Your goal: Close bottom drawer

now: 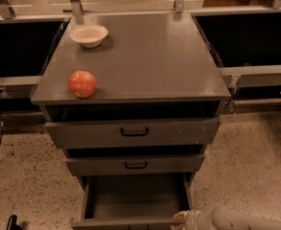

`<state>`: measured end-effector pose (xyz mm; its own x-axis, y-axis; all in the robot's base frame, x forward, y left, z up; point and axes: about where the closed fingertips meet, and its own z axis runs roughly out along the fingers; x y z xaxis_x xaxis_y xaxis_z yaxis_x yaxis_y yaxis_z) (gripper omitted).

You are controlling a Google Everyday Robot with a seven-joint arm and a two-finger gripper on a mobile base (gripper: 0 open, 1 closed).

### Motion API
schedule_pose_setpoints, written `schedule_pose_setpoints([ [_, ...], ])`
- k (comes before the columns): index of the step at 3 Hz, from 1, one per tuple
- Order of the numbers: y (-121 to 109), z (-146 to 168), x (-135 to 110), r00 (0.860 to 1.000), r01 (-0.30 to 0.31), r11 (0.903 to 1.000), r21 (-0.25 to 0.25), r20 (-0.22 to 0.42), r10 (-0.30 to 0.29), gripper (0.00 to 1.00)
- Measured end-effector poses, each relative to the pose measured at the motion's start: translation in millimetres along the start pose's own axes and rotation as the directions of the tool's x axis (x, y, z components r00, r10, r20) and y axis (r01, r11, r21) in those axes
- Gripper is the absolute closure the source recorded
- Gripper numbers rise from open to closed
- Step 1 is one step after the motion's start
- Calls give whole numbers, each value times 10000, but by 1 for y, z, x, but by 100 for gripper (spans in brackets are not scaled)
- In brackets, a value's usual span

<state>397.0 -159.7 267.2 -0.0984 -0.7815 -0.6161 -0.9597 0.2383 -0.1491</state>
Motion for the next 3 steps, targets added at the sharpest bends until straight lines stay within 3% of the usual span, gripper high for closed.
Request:
schedule_pose_setpoints([
  [1,2,32,19,9983,559,9984,76,171,-561,89],
  [2,6,60,36,9948,970,9952,87,301,-972,100],
  [3,5,57,34,9948,970,9952,87,301,-972,100],
])
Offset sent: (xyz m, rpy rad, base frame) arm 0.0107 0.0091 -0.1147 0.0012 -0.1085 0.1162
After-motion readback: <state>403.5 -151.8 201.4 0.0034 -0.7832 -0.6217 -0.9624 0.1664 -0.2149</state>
